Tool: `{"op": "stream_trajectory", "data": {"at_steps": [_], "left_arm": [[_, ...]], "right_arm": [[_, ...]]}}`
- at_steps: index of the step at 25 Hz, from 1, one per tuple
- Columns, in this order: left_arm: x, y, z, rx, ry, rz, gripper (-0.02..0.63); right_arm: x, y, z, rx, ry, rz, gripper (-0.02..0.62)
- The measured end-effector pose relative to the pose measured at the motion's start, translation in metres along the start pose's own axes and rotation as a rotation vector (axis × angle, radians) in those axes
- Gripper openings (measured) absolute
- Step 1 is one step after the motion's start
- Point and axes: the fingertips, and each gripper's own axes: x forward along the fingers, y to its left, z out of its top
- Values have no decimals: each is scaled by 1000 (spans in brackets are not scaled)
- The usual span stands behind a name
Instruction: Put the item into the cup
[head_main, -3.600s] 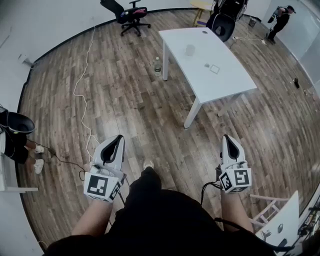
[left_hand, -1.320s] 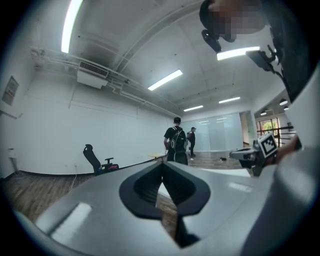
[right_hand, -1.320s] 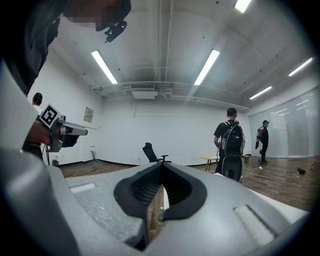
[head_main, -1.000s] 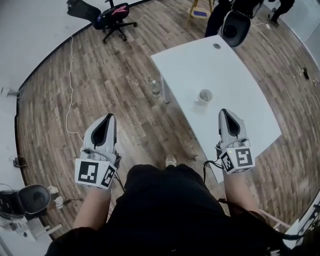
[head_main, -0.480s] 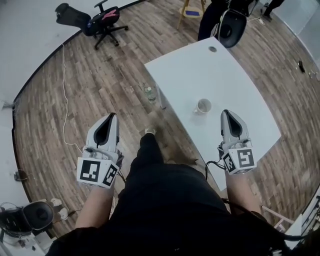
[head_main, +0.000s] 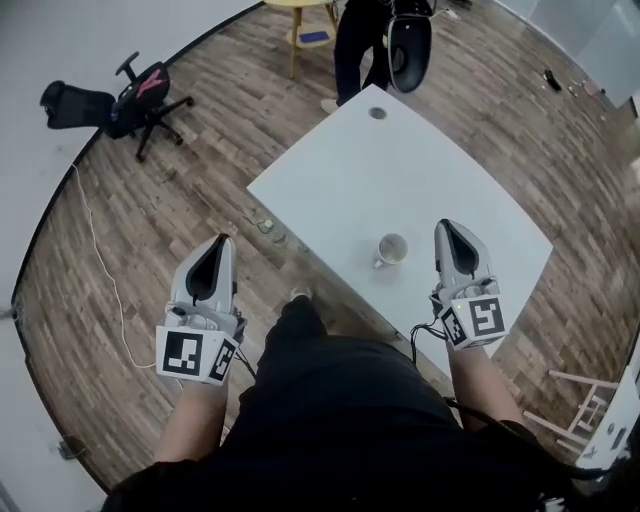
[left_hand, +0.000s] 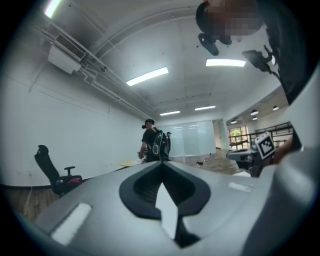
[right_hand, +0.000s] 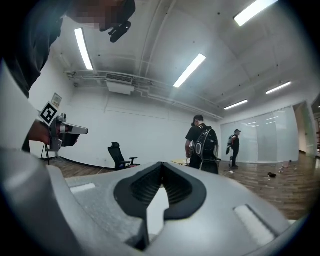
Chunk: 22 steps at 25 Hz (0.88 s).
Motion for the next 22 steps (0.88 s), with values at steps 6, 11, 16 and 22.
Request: {"op": "stream_trajectory", "data": {"at_steps": [6,11,16,22], "left_arm": [[76,15,3,23,-5,-201,-2],[122,13,-1,4,-10,-348,-2],[159,-1,1,-11,-13,-497,-2],[195,-17,-5,-37,-1,-669,-2]], "right_arm": [[10,-17,-5,13,32,-184,2],[4,-26,-6,9,69,-321,2],[-12,-36,9,3,86,-465,2],[-25,-30,14,3,120,-615,2]]}}
